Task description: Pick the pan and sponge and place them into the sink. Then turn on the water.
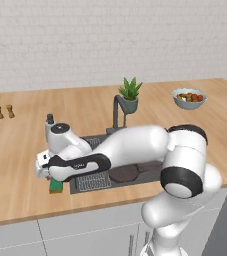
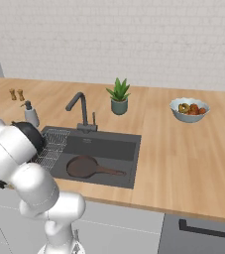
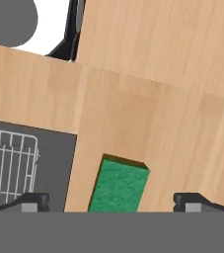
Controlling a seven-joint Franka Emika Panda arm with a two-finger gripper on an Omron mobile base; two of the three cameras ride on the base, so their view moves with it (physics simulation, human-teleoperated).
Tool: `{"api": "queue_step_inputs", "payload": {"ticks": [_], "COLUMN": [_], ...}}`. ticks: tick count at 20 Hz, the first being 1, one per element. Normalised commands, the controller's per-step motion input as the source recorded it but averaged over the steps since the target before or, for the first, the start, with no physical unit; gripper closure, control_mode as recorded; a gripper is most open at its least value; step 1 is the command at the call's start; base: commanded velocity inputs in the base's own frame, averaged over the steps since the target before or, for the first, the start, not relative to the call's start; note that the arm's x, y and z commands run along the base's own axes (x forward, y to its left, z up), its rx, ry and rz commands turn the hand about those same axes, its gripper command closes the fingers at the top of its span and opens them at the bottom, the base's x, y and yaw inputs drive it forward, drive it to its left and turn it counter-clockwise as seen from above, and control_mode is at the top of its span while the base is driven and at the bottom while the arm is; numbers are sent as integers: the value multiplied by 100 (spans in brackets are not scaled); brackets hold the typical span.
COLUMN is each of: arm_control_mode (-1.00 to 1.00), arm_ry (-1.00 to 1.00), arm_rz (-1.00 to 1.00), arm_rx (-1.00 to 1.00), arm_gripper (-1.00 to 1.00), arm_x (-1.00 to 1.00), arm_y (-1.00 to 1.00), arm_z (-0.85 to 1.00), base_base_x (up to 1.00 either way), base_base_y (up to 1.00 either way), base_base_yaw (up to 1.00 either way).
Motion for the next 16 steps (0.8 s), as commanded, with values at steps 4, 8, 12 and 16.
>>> {"api": "queue_step_inputs", "payload": {"ticks": [4,8,12,16], "arm_control_mode": [-100,-100,-100,-100], "arm_ry": [2,0,0,0], "arm_rz": [-4,-4,-8,-12], "arm_rx": [0,0,0,0], "arm_gripper": [-100,-100,-100,-100], "arm_x": [8,9,7,9], "arm_y": [16,11,8,3], "arm_z": [-41,-45,-16,0], "base_base_x": [0,0,0,0], "base_base_y": [0,0,0,0], "base_base_yaw": [0,0,0,0]}}
